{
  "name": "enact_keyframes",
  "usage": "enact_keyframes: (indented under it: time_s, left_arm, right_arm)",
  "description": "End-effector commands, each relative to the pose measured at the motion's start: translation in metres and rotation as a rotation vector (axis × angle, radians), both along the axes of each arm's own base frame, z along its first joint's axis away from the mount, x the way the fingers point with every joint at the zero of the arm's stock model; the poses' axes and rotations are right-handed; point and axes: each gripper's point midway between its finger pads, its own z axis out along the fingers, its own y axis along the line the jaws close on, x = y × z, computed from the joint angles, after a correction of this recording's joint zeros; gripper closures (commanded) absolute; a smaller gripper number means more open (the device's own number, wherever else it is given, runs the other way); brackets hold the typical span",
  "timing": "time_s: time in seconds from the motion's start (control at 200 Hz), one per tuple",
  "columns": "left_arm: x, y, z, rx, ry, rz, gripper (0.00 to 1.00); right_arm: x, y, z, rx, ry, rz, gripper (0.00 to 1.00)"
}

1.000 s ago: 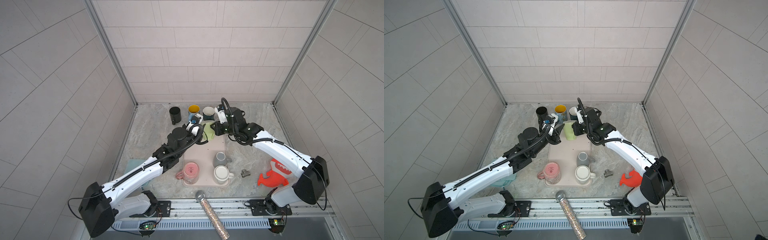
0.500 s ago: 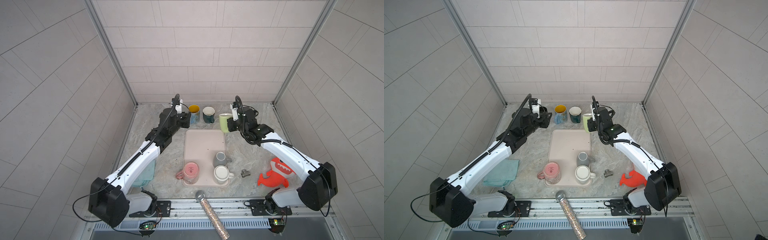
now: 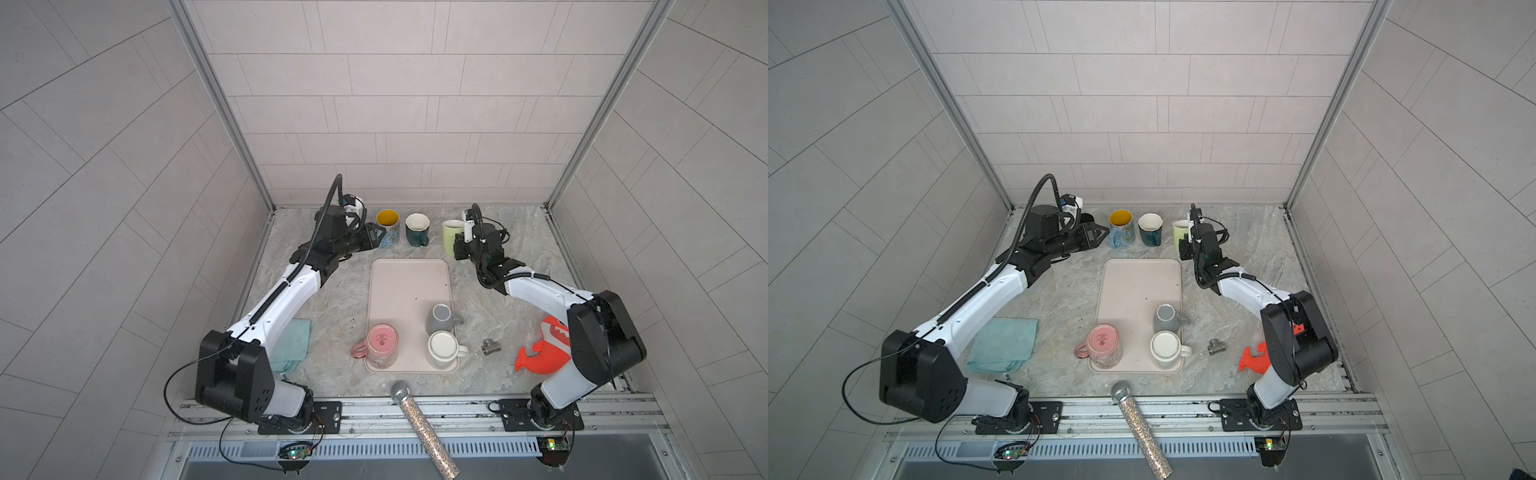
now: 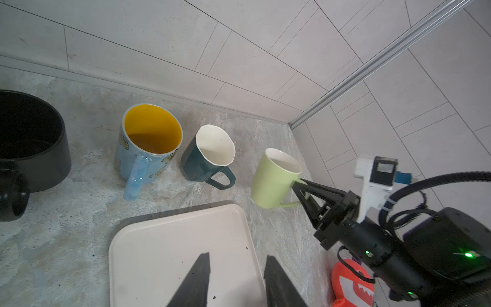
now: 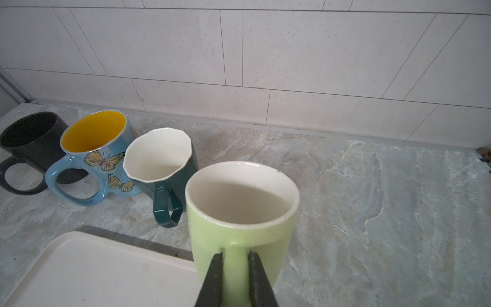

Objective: Turn the mug right side up
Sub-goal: 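Carry the light green mug farther away with the right gripper while the left withdraws, then lower the light green mug upright beside the dark green mug with the right gripper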

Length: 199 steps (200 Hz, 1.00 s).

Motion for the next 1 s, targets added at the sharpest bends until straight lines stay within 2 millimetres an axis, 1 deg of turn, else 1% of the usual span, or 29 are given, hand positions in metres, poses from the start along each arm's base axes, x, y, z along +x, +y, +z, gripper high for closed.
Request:
enact_keyframes:
  time_s: [0.0,0.135,0.315,0.515,0.65,0.876,0.991]
  left_arm:
    - [-0.001,-0.001,0.005,-0.053,0.004,-0.023,0.60]
    - [0.001,0.005,0.001,-0.057,0.012,-0.012,0.60]
    - [0.003,0.007,0.004,-0.077,-0.015,-0.014,0.60]
    - [0.003,0.008,0.006,-0.098,-0.035,-0.023,0.60]
    - [0.003,0.010,0.007,-0.098,-0.041,-0.018,0.60]
    - [0.001,0.011,0.014,-0.117,-0.078,-0.015,0.60]
    - [0.001,0.011,0.014,-0.121,-0.079,-0.016,0.60]
  right_arm:
    - [0.022,0.008,0.063,0.086,-0.274,0.010,1.00]
    - [0.034,0.014,0.051,0.104,-0.300,0.029,1.00]
    - [0.043,0.018,0.040,0.089,-0.334,0.037,1.00]
    - [0.052,0.013,0.028,0.077,-0.362,0.010,1.00]
    - [0.057,0.013,0.020,0.075,-0.364,0.003,1.00]
    - [0.064,0.011,0.008,0.058,-0.365,-0.009,1.00]
    - [0.066,0.009,0.003,0.052,-0.368,-0.022,1.00]
